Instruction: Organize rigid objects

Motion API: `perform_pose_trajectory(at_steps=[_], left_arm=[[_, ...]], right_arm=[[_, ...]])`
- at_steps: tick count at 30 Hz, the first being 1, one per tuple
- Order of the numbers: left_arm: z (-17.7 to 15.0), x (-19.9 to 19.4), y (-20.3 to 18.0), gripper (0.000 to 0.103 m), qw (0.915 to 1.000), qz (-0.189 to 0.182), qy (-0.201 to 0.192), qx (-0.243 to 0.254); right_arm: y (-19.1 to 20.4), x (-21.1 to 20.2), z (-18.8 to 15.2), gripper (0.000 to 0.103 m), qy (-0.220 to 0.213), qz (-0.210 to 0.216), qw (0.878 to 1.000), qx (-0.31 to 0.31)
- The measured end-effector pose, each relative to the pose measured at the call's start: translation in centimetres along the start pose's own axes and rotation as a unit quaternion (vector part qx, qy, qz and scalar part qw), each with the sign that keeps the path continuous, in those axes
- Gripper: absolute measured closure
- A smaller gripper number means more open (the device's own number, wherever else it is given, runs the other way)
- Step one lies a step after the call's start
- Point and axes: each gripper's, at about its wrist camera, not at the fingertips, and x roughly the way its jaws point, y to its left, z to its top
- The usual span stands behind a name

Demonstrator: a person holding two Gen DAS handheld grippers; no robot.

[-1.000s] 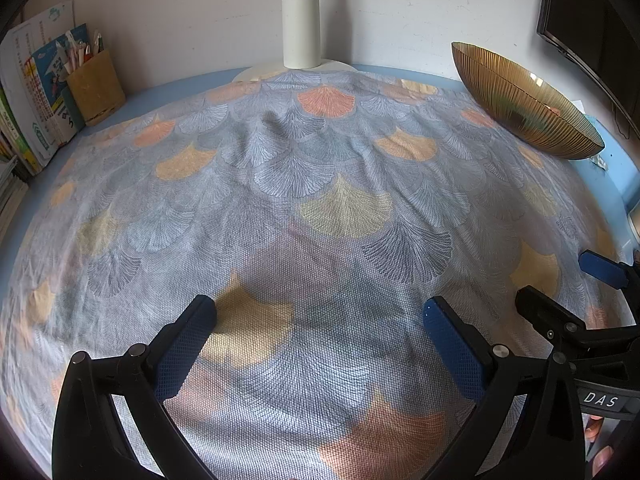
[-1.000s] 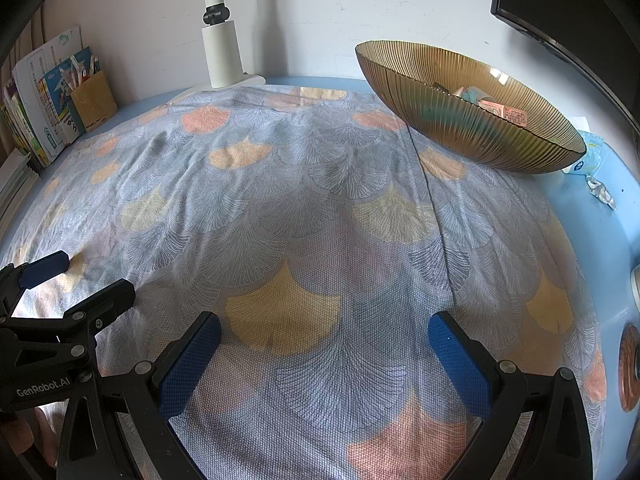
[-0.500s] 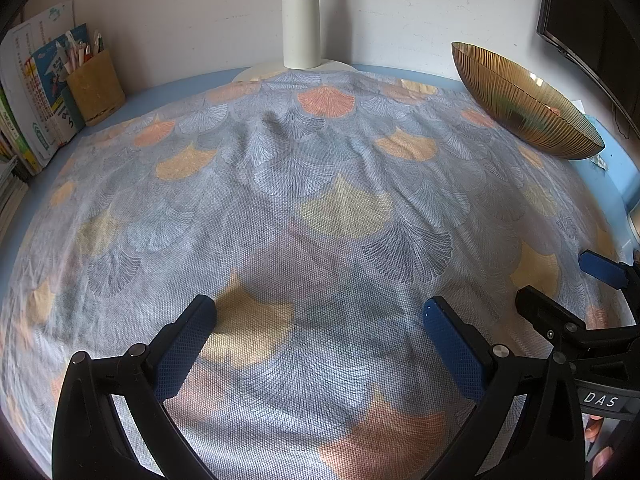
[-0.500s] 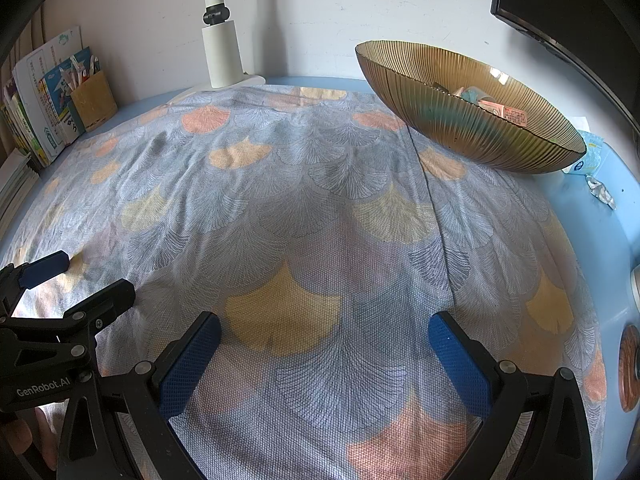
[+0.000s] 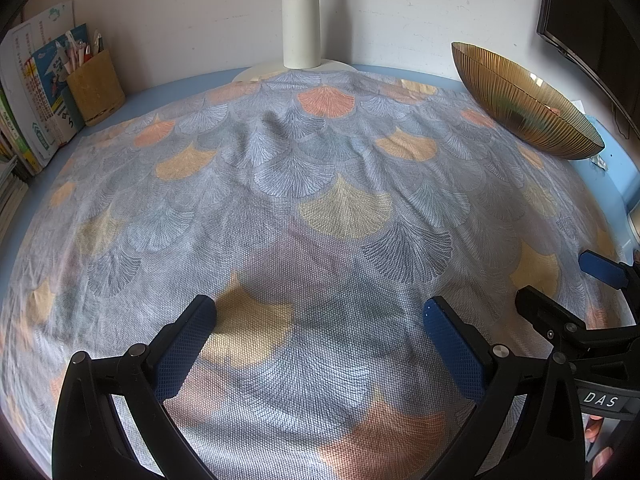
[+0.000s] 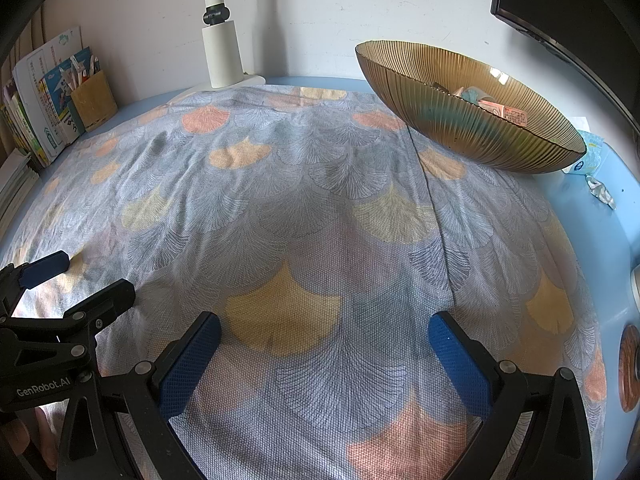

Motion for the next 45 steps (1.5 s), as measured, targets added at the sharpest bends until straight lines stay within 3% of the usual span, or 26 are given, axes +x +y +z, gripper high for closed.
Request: perform_pose_trajectory(at_steps=[45], left_arm=[[0.2, -0.08, -0.05, 0.0, 1.0, 0.001, 0.0, -0.001]], right_arm=[[0.02, -0.01, 0.03, 0.0, 0.0, 0.0, 1.0, 0.0]])
